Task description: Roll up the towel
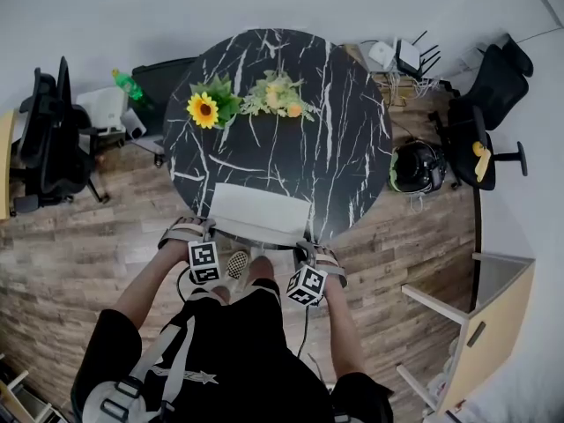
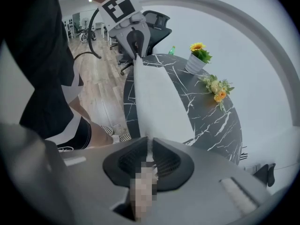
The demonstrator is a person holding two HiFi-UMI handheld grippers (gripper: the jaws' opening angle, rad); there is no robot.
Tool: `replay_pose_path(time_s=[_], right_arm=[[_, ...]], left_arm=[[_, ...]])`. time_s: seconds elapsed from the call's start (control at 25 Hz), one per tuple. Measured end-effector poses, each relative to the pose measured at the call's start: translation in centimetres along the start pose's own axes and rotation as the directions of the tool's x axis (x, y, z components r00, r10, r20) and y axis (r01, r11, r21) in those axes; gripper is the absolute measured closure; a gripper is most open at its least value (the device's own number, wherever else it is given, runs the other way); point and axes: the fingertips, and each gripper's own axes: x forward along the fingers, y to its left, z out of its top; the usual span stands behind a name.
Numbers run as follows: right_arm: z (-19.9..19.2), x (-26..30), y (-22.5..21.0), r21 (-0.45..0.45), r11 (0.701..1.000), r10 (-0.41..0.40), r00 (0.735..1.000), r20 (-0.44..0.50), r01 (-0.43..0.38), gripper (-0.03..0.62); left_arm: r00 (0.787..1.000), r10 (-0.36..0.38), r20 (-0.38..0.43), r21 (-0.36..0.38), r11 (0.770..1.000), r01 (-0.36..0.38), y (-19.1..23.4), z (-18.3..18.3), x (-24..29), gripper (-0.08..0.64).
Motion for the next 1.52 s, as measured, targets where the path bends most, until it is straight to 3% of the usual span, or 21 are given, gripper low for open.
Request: replay_pose_path(time_s=[1.24,1.36,1.52], right_arm=[[-0.3,3.7,-4.1,-0.013,1.0,0.006,1.0,0.027,-0.006,0.549],[-0.3,3.5,-4.7,-0.004,0.999,-0.046,0.999,0.03,0.046,0.508],[-0.2,2.5,-5.8,0.031,0.994,-0.102,0.994,0.039,0.101,0.432]], left_arm=[[0.999,-0.023,-0.032,-0.052,0.998,0.021,3.3,0.4,3.8,0.503],[1.0,0.002,-0.026,-0.089,0.996,-0.004,3.6,0.3,3.6,0.478],[0.999,0.05,-0.008,-0.133,0.99,-0.051,4.8,0.0,2.6,0.379]])
